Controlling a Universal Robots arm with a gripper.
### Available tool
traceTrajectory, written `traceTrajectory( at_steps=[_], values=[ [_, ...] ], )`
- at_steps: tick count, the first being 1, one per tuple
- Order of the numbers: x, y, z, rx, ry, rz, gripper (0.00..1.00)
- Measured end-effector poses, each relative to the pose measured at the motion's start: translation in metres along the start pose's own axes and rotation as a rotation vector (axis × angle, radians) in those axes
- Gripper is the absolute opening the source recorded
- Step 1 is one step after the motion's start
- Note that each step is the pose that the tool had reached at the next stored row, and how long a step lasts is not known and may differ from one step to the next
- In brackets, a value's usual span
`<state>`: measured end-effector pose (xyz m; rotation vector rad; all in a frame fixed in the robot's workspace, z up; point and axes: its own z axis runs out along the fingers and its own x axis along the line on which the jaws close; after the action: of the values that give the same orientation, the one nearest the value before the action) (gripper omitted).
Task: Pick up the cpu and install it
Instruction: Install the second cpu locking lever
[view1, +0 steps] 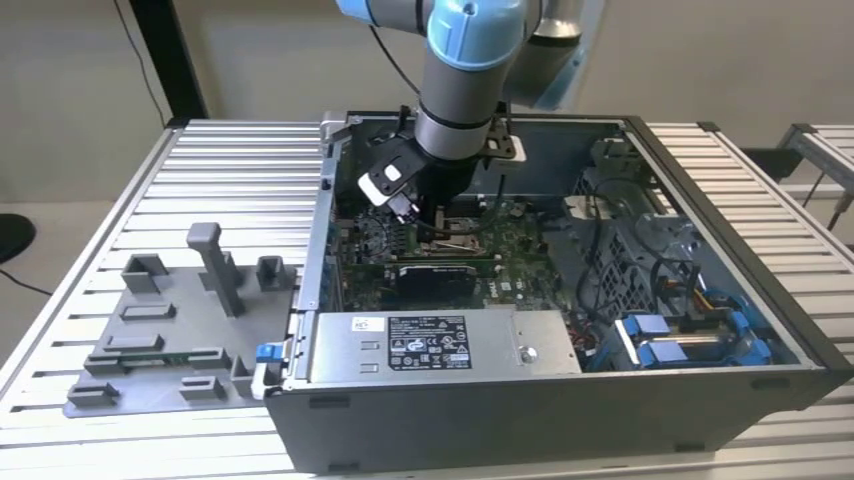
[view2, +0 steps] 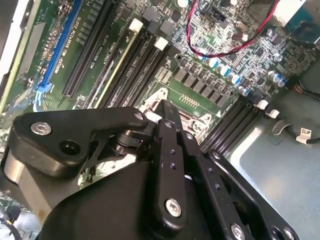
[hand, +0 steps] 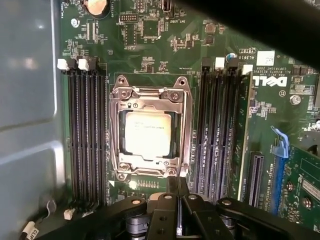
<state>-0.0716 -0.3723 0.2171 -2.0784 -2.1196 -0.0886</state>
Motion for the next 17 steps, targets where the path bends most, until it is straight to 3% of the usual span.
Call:
traceTrajectory(
  at_steps=[17],
  values=[
    [-0.0018,-0.0048,0.0112,-0.0001,-0.0002,0.001,0.00]
  ],
)
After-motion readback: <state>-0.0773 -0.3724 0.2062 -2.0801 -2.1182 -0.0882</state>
